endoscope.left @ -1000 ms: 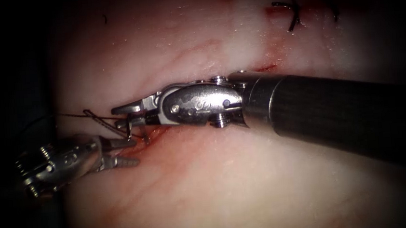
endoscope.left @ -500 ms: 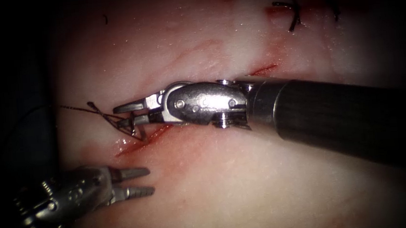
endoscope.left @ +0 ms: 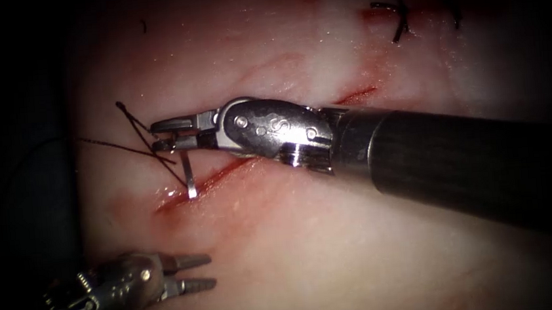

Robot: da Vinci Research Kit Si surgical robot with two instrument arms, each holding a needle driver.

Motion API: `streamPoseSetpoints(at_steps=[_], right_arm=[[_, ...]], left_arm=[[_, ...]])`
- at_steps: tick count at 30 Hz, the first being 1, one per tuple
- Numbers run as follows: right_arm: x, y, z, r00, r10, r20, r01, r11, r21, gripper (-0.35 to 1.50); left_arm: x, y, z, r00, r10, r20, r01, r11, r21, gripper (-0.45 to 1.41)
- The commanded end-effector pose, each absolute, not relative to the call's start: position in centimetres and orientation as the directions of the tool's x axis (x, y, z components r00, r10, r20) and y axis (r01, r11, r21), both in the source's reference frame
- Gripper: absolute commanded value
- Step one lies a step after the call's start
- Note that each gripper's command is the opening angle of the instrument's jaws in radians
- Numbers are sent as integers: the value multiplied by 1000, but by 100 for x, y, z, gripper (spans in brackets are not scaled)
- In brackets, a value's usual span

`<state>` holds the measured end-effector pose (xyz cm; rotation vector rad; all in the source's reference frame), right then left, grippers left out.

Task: Wound Closure
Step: Throw the needle through the bottom of the wound with the right needle driver.

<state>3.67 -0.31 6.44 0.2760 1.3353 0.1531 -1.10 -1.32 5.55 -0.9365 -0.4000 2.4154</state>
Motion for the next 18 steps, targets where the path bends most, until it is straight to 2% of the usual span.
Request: streamPoseSetpoints(at_steps=[1,7,18], right_arm=[[374,-27,646,229,260,-938,56,958,280,-35],[376,-31,648,244,251,-937,128,949,288,-35],[384,-33,648,263,392,-881,105,897,430,-35]], left_arm=[[-115,-130,559,-628,558,-542,-354,-825,-440,-1],[-115,-135,563,-631,553,-545,-337,-827,-450,-3],[-117,-139,562,-631,554,-543,-330,-825,-458,-4]])
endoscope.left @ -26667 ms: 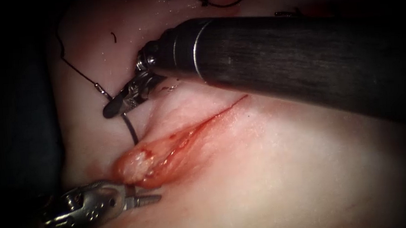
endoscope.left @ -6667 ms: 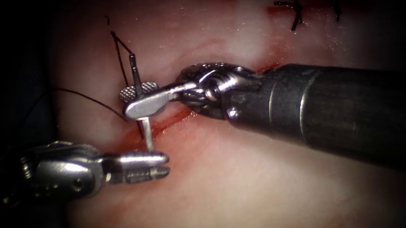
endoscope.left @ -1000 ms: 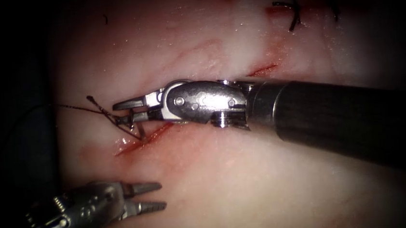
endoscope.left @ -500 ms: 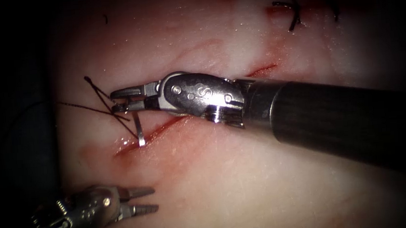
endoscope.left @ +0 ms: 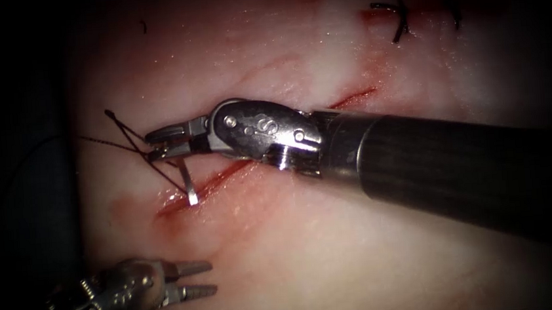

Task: Wound Closure
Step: Throw the needle through the bottom of the wound with the right needle driver.

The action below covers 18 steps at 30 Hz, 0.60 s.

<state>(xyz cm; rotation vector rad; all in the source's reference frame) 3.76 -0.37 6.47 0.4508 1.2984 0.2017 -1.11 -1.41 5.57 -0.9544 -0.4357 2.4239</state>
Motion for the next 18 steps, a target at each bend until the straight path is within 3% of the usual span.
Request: streamPoseSetpoints(at_steps=[1,18], right_arm=[[384,-33,648,265,403,-876,102,892,440,-35],[390,-30,652,308,641,-703,29,733,680,-35]], left_arm=[[-117,-139,563,-631,553,-544,-329,-826,-458,-4],[-110,-140,577,-640,549,-537,-329,-828,-455,2]])
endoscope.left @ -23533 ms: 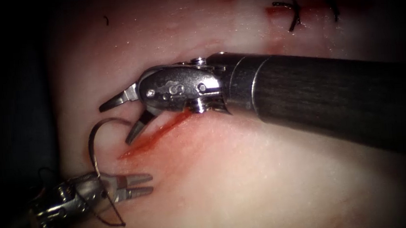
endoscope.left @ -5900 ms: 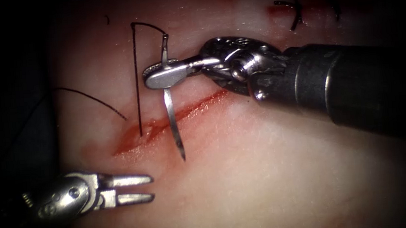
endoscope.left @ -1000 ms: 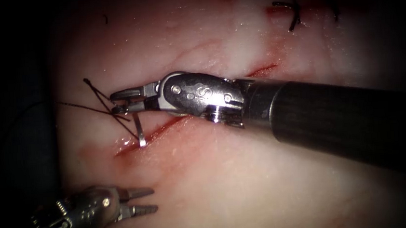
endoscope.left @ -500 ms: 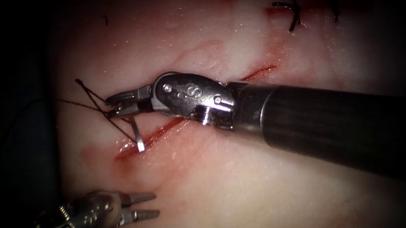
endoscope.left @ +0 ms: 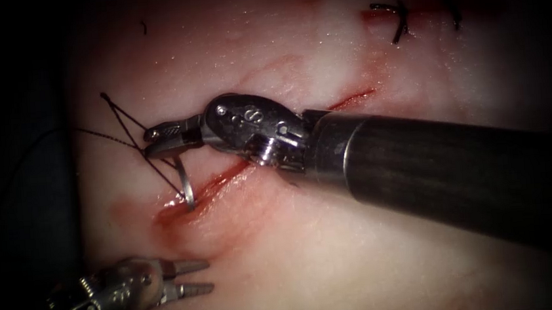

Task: Wound Closure
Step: Throw the needle through the bottom of the wound with the right needle driver.

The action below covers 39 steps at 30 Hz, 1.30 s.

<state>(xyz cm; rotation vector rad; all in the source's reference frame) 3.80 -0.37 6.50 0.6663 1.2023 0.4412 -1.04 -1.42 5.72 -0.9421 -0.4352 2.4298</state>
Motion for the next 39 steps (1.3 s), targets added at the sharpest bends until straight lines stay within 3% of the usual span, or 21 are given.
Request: streamPoseSetpoints(at_steps=[1,11,39], right_arm=[[391,-29,652,305,650,-696,26,725,689,-35],[392,-30,653,289,751,-593,9,617,787,-35],[388,-103,619,409,671,-619,175,608,775,-35]], left_arm=[[-110,-141,578,-640,549,-537,-329,-828,-454,2],[-107,-141,580,-641,550,-535,-329,-827,-456,4],[-96,-138,578,-642,549,-534,-319,-826,-465,5]])
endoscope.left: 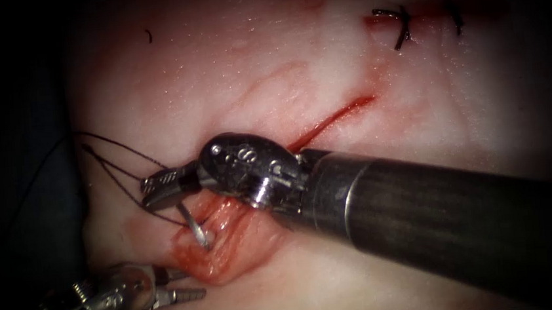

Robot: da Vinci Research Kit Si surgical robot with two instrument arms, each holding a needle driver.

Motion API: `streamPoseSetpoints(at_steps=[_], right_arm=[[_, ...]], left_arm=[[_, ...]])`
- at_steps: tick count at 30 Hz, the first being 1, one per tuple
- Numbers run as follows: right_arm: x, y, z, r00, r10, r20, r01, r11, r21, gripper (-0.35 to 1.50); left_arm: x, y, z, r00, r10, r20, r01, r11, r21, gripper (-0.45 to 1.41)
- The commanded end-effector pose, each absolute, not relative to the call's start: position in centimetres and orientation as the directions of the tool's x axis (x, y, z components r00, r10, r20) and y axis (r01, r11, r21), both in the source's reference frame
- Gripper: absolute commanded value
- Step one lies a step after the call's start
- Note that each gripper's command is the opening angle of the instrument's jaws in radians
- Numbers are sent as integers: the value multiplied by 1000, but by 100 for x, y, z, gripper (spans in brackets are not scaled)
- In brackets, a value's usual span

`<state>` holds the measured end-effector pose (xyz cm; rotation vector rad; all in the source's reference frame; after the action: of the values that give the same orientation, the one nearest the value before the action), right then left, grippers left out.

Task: Wound Closure
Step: Throw the needle through the bottom of the wound with the right needle driver.

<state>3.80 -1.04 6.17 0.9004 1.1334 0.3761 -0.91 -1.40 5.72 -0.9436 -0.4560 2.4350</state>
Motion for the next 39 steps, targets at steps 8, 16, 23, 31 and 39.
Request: streamPoseSetpoints(at_steps=[8,16,23,31,39], right_arm=[[380,-109,609,367,531,-764,201,756,622,-35],[359,-113,600,315,385,-868,225,858,462,-35],[356,-129,596,301,393,-869,241,850,468,-35],[352,-134,592,332,492,-805,219,790,573,-35],[349,-144,599,377,613,-695,217,671,709,-35]], left_arm=[[-91,-137,578,-640,556,-531,-321,-821,-473,6],[-91,-137,578,-638,560,-528,-323,-818,-476,6],[-90,-136,579,-638,559,-529,-323,-818,-476,6],[-88,-135,579,-637,563,-527,-325,-816,-478,7],[-87,-134,579,-637,562,-527,-326,-816,-477,7]])
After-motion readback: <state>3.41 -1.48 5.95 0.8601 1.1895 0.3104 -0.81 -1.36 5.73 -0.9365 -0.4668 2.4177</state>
